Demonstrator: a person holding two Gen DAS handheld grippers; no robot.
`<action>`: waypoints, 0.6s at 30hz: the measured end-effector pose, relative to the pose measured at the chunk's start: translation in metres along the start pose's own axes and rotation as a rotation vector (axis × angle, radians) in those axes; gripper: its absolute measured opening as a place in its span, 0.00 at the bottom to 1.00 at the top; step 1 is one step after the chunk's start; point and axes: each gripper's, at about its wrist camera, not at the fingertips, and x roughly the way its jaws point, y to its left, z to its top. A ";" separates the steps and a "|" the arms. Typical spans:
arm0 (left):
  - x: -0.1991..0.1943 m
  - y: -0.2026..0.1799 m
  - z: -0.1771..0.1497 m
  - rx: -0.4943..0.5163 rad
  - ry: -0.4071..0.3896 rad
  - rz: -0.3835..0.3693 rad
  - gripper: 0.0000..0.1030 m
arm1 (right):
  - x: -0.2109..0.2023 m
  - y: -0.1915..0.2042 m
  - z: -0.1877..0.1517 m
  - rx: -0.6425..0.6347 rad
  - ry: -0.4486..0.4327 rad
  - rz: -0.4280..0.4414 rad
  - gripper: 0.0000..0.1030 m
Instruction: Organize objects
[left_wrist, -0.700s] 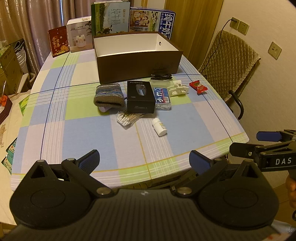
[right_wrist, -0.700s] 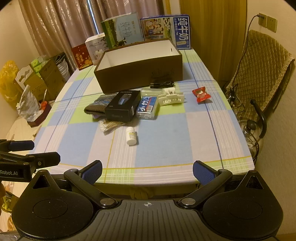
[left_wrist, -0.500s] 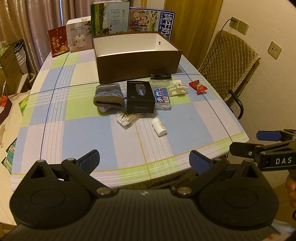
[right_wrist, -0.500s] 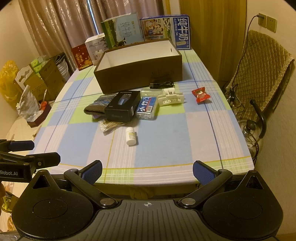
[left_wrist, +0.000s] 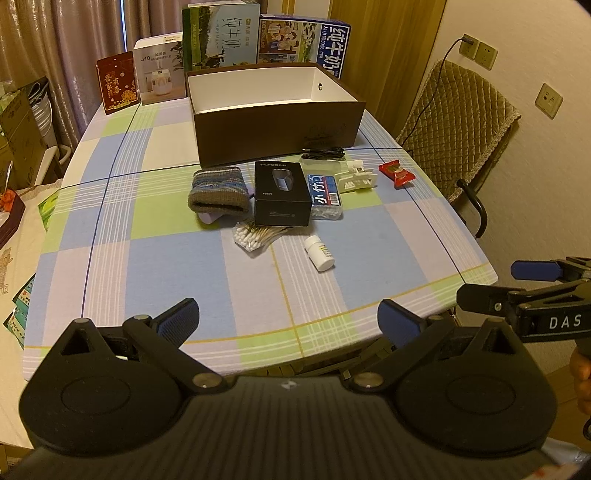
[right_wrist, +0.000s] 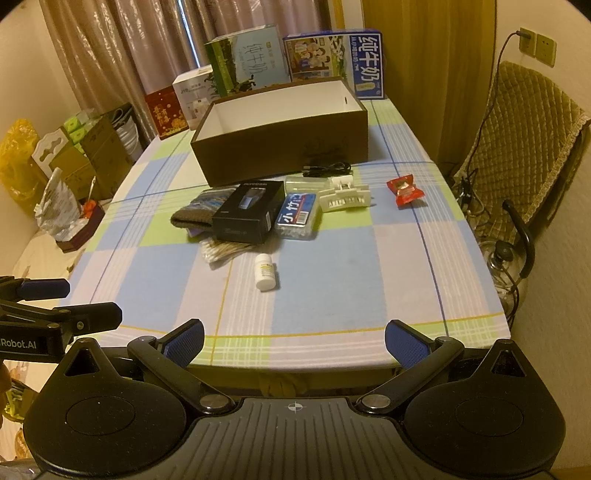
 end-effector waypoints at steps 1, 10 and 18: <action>0.000 0.000 0.000 0.000 0.000 -0.001 0.99 | 0.000 0.000 0.000 0.001 0.000 0.000 0.98; 0.001 0.001 0.000 0.001 0.001 -0.007 0.99 | 0.000 0.001 0.000 0.012 0.000 -0.008 0.98; 0.001 0.001 0.000 0.004 0.001 -0.011 0.99 | 0.000 0.001 0.000 0.018 0.000 -0.011 0.98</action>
